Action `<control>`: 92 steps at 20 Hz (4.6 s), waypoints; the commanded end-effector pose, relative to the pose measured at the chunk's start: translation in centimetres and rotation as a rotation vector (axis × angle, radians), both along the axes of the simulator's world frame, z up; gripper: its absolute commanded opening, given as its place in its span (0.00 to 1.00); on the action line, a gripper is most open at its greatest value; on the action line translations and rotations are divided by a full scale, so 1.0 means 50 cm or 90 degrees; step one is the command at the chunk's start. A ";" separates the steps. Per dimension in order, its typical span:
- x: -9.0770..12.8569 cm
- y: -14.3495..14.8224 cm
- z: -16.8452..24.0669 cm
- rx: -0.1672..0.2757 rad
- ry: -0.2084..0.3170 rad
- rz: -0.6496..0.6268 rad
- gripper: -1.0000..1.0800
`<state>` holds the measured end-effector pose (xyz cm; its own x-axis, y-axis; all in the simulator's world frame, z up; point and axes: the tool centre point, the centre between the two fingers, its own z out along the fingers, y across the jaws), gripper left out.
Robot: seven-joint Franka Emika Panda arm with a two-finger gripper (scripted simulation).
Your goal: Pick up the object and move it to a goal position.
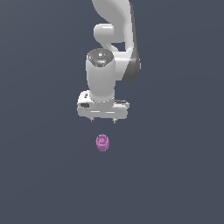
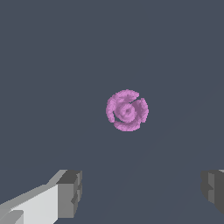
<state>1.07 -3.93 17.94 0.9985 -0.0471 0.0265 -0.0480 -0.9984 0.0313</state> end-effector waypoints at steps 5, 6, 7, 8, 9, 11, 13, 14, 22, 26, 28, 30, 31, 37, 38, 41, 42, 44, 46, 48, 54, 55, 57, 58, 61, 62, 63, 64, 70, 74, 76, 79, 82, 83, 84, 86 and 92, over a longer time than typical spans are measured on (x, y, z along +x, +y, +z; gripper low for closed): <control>0.005 0.021 0.006 0.006 -0.006 0.008 0.96; 0.007 0.033 0.010 0.010 -0.009 0.012 0.96; 0.009 0.046 0.014 0.013 -0.012 0.017 0.96; 0.011 0.055 0.017 0.016 -0.015 0.020 0.96; 0.011 0.063 0.020 0.018 -0.017 0.023 0.96; 0.011 0.069 0.023 0.020 -0.018 0.025 0.96; 0.011 0.066 0.022 0.019 -0.018 0.024 0.96; 0.011 0.064 0.020 0.019 -0.017 0.023 0.96; 0.037 0.046 -0.015 0.019 -0.009 0.020 0.96; 0.059 0.027 -0.051 0.019 -0.001 0.017 0.96; 0.071 0.016 -0.073 0.019 0.003 0.016 0.96; 0.081 0.006 -0.092 0.020 0.007 0.014 0.96; 0.085 0.002 -0.100 0.020 0.008 0.014 0.96; 0.100 -0.015 -0.135 0.020 0.015 0.011 0.96; 0.101 -0.017 -0.138 0.020 0.015 0.011 0.96; 0.102 -0.018 -0.141 0.021 0.016 0.011 0.96; 0.100 -0.018 -0.140 0.020 0.016 0.011 0.96; 0.100 -0.018 -0.143 0.020 0.016 0.011 0.96; 0.100 -0.018 -0.153 0.020 0.016 0.011 0.96; 0.100 -0.018 -0.169 0.020 0.016 0.011 0.96; 0.099 -0.018 -0.231 0.020 0.016 0.011 0.96; 0.099 -0.018 -0.236 0.020 0.016 0.011 0.96; 0.100 -0.019 -0.243 0.020 0.016 0.011 0.96; 0.101 -0.019 -0.243 0.020 0.016 0.011 0.96; 0.102 -0.019 -0.242 0.020 0.016 0.011 0.00; 0.102 -0.019 -0.242 0.020 0.016 0.011 0.00; 0.102 -0.019 -0.242 0.020 0.016 0.011 0.00; 0.102 -0.019 -0.242 0.020 0.016 0.011 0.00; 0.102 -0.019 -0.242 0.020 0.016 0.011 0.00; 0.100 -0.018 -0.239 0.020 0.016 0.011 0.00; 0.097 -0.016 -0.232 0.020 0.016 0.011 0.00; 0.088 -0.011 -0.217 0.020 0.016 0.011 0.00; 0.076 -0.004 -0.195 0.020 0.016 0.011 0.00; 0.071 -0.001 -0.186 0.020 0.016 0.011 0.00; 0.066 0.002 -0.176 0.020 0.016 0.011 0.00; 0.054 0.009 -0.153 0.020 0.016 0.011 0.00; 0.006 0.037 -0.064 0.020 0.016 0.011 0.00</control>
<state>2.03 -2.45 13.50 0.9995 -0.0312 -0.0013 -0.0312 -0.9995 0.0002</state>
